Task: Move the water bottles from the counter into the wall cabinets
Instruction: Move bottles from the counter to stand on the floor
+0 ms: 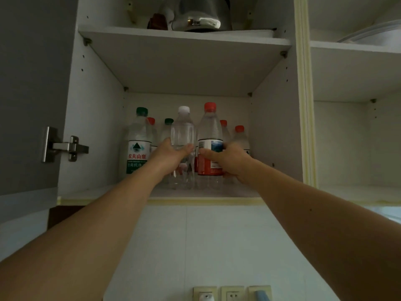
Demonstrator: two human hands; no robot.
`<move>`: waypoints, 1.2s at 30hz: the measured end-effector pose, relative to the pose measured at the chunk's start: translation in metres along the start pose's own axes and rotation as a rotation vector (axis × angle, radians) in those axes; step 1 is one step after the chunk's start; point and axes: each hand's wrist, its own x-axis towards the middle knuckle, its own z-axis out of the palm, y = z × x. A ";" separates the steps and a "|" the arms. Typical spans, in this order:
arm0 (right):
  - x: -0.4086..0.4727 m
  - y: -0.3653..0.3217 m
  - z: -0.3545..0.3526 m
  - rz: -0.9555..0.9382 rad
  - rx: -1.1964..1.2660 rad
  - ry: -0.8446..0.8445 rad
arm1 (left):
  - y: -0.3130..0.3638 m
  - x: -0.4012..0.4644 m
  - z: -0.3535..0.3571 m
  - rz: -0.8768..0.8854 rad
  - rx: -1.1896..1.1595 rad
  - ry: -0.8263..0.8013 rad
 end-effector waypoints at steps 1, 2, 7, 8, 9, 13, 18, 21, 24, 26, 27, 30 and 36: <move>-0.004 -0.003 -0.002 -0.008 -0.084 -0.004 | 0.002 -0.004 -0.002 0.019 0.047 -0.021; -0.010 -0.004 -0.004 -0.015 -0.151 -0.003 | 0.004 -0.008 -0.004 0.039 0.102 -0.033; -0.065 -0.014 -0.029 -0.145 -0.332 0.071 | 0.030 -0.043 -0.007 0.065 0.355 0.415; -0.082 -0.017 -0.037 -0.177 -0.351 0.082 | 0.039 -0.055 -0.004 0.111 0.320 0.507; -0.102 -0.020 -0.046 -0.194 -0.352 0.091 | 0.048 -0.069 0.000 0.165 0.274 0.557; -0.184 -0.019 -0.094 -0.234 -0.371 0.144 | 0.089 -0.135 0.029 0.270 0.140 0.491; -0.285 0.016 -0.148 -0.192 -0.398 0.162 | 0.125 -0.226 0.079 0.159 -0.167 0.169; -0.341 0.040 -0.168 -0.107 -0.410 0.113 | 0.134 -0.278 0.109 0.059 -0.245 0.069; -0.390 0.060 -0.188 -0.022 -0.387 0.100 | 0.136 -0.328 0.135 -0.022 -0.253 -0.063; -0.419 0.069 -0.202 0.034 -0.377 0.114 | 0.136 -0.360 0.150 -0.047 -0.242 -0.154; -0.433 0.074 -0.207 0.057 -0.375 0.125 | 0.136 -0.374 0.156 -0.057 -0.241 -0.192; -0.477 0.091 -0.219 0.156 -0.353 0.161 | 0.131 -0.417 0.177 -0.106 -0.231 -0.284; -0.588 0.147 -0.217 0.420 -0.252 0.256 | 0.093 -0.514 0.234 -0.319 -0.144 -0.441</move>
